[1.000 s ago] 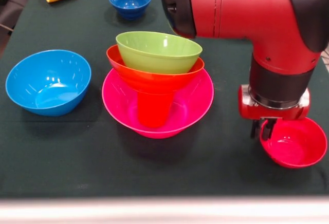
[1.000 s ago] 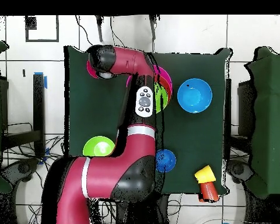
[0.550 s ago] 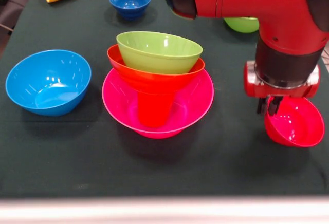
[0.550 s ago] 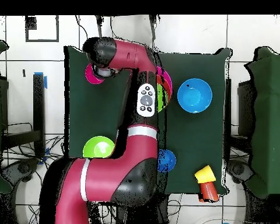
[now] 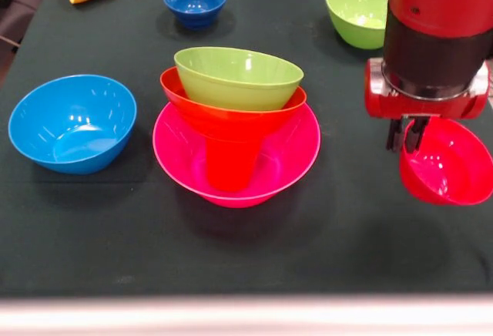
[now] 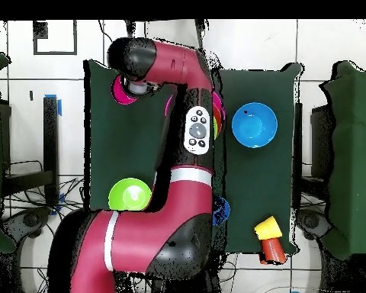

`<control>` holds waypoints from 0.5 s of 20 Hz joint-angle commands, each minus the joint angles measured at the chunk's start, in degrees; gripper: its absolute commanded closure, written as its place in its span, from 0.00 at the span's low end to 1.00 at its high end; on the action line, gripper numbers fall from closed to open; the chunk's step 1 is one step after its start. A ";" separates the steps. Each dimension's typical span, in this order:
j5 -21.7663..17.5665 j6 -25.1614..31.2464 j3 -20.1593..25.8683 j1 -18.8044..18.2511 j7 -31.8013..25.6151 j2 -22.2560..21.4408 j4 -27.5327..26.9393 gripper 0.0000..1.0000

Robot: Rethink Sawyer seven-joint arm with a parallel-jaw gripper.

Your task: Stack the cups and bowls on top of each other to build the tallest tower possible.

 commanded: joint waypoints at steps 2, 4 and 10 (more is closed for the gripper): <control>0.45 -0.35 6.05 -1.45 -0.66 -7.05 16.37 1.00; 1.28 -0.09 7.27 -2.41 -2.89 -9.15 19.42 1.00; 1.52 3.90 8.99 -5.17 -6.72 -13.72 24.64 1.00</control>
